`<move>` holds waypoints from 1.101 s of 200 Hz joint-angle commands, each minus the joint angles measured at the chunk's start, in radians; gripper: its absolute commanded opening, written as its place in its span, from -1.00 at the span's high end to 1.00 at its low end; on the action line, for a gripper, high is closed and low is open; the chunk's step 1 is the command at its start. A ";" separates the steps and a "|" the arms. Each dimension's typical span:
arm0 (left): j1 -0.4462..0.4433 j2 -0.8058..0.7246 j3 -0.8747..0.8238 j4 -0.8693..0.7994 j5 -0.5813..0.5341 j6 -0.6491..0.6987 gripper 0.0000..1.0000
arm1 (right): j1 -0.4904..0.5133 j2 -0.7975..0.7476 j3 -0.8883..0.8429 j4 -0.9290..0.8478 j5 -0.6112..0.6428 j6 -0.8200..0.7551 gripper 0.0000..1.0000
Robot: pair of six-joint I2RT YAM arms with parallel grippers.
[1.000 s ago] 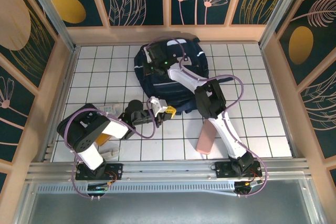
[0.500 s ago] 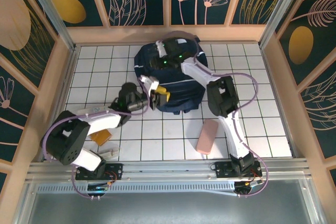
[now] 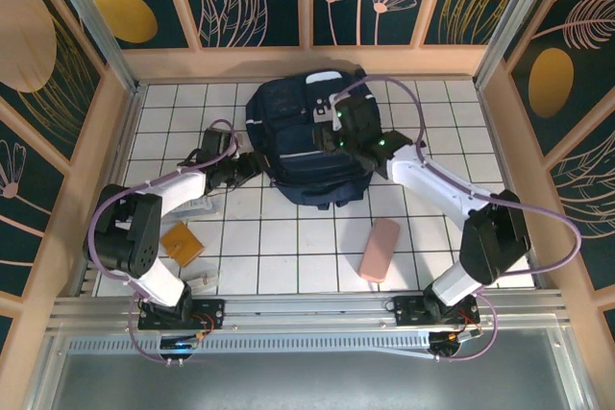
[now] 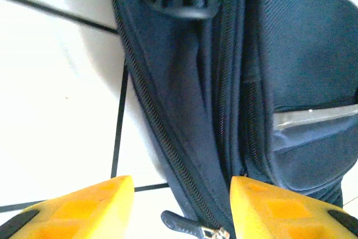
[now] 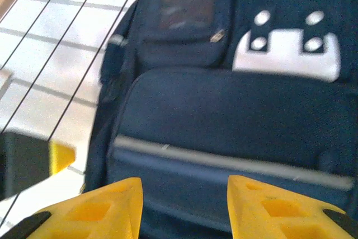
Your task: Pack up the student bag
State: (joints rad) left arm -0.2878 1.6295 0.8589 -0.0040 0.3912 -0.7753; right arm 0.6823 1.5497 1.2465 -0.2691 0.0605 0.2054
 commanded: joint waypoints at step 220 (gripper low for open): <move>-0.210 0.032 0.145 0.161 0.099 -0.710 1.00 | 0.295 0.068 0.034 -0.260 0.069 0.476 0.02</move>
State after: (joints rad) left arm -0.4618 1.7191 0.9558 0.1303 0.4232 -1.3220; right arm 0.9752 1.6955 1.3014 -0.4557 0.1665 0.5728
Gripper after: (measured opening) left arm 0.049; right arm 0.497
